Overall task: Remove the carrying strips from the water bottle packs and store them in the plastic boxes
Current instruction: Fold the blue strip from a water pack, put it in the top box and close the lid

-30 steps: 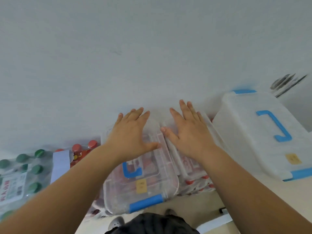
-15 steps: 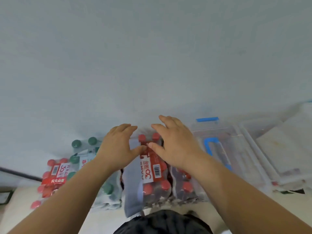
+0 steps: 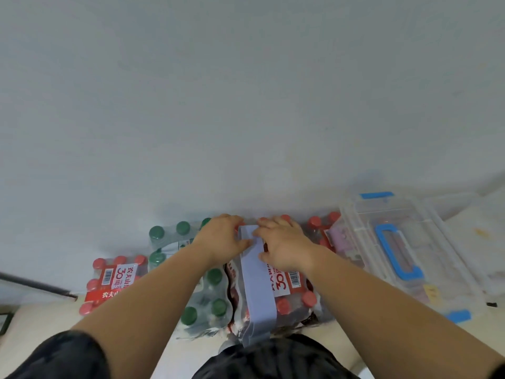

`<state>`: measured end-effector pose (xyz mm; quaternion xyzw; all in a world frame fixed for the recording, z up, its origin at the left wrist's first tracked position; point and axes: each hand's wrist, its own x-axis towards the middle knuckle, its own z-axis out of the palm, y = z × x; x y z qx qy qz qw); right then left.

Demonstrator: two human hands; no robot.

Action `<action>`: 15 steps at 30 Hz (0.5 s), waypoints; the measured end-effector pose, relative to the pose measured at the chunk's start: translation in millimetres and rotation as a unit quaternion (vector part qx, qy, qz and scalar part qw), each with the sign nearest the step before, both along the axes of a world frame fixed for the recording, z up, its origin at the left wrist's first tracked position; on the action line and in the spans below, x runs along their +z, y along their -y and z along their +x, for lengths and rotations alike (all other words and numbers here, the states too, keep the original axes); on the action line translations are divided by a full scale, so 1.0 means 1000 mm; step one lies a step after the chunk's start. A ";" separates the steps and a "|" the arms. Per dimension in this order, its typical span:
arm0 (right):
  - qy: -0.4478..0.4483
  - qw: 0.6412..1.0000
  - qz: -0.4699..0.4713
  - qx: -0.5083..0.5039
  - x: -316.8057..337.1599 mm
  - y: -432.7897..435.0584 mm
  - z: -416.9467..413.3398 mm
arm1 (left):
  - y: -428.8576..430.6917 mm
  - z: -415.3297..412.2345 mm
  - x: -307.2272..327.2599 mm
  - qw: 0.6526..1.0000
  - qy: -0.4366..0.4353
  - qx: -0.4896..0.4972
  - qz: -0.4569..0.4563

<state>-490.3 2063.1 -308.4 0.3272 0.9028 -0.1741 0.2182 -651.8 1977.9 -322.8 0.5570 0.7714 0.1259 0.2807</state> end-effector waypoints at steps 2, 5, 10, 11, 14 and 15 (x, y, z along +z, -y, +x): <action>-0.002 1.000 -0.006 0.000 -0.003 0.003 -0.001 | -0.004 0.001 -0.003 1.000 0.018 0.013 0.011; -0.014 1.000 -0.006 -0.015 -0.004 0.008 -0.001 | -0.007 0.000 -0.011 1.000 0.011 0.017 0.013; -0.034 0.999 0.009 -0.022 0.005 0.017 0.001 | -0.006 -0.003 -0.017 0.999 0.006 -0.002 0.051; -0.050 0.998 0.012 -0.025 0.008 0.019 0.002 | -0.005 -0.003 -0.016 0.998 0.013 -0.001 0.062; -0.148 0.987 0.019 -0.055 0.015 0.025 0.008 | 0.004 -0.001 -0.007 0.993 0.055 0.020 0.100; -0.189 0.979 0.017 -0.072 0.019 0.028 0.012 | 0.010 0.000 -0.003 0.990 0.076 0.031 0.117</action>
